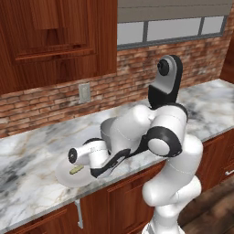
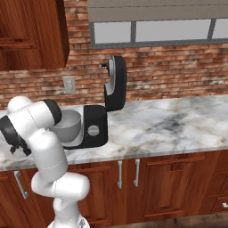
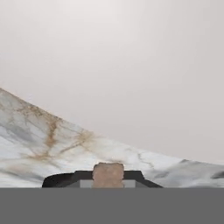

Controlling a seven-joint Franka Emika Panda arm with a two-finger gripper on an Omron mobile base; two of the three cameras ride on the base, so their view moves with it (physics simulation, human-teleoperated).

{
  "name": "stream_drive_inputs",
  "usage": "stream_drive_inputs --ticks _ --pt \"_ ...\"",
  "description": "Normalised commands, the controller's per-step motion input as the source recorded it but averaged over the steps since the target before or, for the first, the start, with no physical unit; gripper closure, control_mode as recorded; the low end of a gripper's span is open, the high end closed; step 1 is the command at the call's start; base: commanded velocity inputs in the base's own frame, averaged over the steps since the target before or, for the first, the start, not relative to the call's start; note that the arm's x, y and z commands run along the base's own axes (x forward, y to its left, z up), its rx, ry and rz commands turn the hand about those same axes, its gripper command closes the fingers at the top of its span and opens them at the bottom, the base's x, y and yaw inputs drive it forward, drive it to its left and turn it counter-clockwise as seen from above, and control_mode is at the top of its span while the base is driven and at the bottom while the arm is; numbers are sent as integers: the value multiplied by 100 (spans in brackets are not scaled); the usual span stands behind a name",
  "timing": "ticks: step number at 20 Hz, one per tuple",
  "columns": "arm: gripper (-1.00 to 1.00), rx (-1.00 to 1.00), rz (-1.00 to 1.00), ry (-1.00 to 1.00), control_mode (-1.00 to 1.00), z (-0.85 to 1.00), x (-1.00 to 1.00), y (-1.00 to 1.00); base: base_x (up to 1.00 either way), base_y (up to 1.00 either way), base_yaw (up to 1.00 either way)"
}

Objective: Add butter and sugar cubes to the stand mixer bowl and then turn on the stand mixer to begin making frosting.

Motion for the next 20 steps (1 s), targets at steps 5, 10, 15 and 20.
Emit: stream_drive_inputs --ticks 5,10,15,20 --pt "100 0 1 -14 -100 74 -4 0 0 0 0" --pt "100 0 0 1 -100 92 -18 0 0 0 0" --pt "100 -3 5 24 -100 87 -34 12 0 0 0" --pt "100 -6 0 5 -100 77 -55 6 0 0 0"
